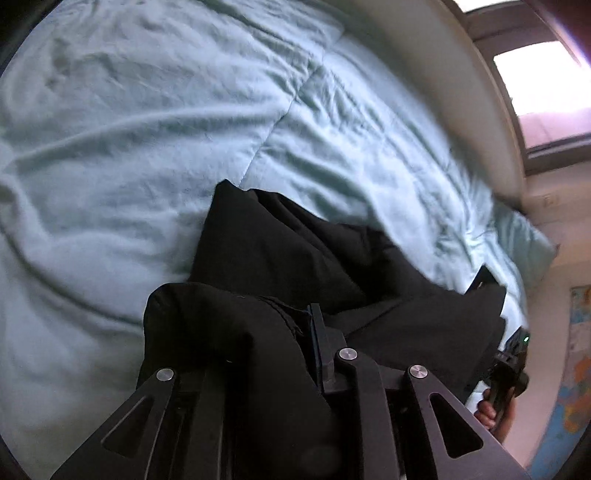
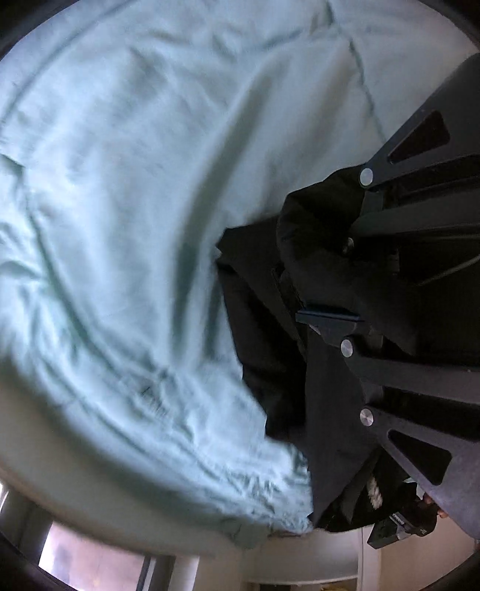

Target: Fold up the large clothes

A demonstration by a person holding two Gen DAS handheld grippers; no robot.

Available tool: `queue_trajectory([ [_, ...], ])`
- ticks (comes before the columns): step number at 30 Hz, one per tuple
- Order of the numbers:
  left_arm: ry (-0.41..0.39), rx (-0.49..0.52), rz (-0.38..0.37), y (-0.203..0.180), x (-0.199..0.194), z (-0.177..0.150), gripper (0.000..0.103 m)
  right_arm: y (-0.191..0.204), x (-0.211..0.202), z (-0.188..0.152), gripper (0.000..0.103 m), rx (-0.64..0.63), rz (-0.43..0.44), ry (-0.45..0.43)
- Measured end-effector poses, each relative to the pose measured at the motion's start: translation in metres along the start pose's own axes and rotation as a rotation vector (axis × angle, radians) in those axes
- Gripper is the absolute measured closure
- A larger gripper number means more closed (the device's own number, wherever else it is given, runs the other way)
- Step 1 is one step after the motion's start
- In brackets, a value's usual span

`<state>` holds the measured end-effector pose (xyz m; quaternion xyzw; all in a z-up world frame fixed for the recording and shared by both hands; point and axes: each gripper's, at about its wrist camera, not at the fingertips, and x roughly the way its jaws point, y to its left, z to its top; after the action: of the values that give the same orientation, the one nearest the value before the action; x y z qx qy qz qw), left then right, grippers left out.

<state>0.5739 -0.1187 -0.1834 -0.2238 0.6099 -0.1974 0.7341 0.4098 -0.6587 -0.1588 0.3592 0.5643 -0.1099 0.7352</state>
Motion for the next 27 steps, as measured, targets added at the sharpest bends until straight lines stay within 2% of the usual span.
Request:
queue_trajectory([
  [3, 0.019, 0.022, 0.013, -0.002, 0.009, 0.003, 0.083, 0.0, 0.013, 0.0, 0.089, -0.01, -0.007, 0.008],
  [6, 0.05, 0.063, -0.001, -0.008, 0.003, 0.003, 0.081, -0.002, 0.005, 0.002, 0.088, -0.016, 0.017, 0.012],
  [9, 0.062, 0.122, -0.102, -0.014, -0.024, 0.0, 0.063, -0.001, -0.026, -0.003, 0.083, -0.031, 0.053, 0.006],
  [11, 0.073, 0.149, -0.202, -0.016, -0.054, -0.009, 0.045, 0.004, -0.053, -0.008, 0.078, -0.067, 0.066, -0.021],
  [12, 0.076, 0.156, -0.223, -0.015, -0.064, -0.011, 0.041, 0.006, -0.07, -0.013, 0.077, -0.084, 0.082, -0.035],
  [13, 0.074, 0.164, -0.244, -0.015, -0.079, -0.016, 0.034, 0.007, -0.082, -0.017, 0.073, -0.092, 0.103, -0.044],
  [15, 0.053, 0.185, -0.279, -0.011, -0.111, -0.028, 0.031, 0.006, -0.11, -0.028, 0.062, -0.109, 0.179, -0.059],
  [17, 0.017, 0.197, -0.294, -0.008, -0.137, -0.037, 0.028, 0.007, -0.132, -0.039, 0.039, -0.133, 0.207, -0.099],
  [19, -0.044, 0.233, -0.219, -0.009, -0.159, -0.044, 0.025, 0.009, -0.151, -0.048, 0.029, -0.182, 0.166, -0.159],
  [22, -0.091, 0.254, -0.126, -0.015, -0.156, -0.037, 0.025, 0.013, -0.155, -0.05, 0.028, -0.25, 0.104, -0.193],
  [24, -0.104, 0.234, -0.096, -0.017, -0.137, -0.024, 0.025, 0.015, -0.14, -0.043, 0.028, -0.284, 0.053, -0.19],
  [27, -0.097, 0.217, -0.004, -0.019, -0.093, 0.001, 0.025, 0.017, -0.111, -0.028, 0.028, -0.353, -0.028, -0.178],
])
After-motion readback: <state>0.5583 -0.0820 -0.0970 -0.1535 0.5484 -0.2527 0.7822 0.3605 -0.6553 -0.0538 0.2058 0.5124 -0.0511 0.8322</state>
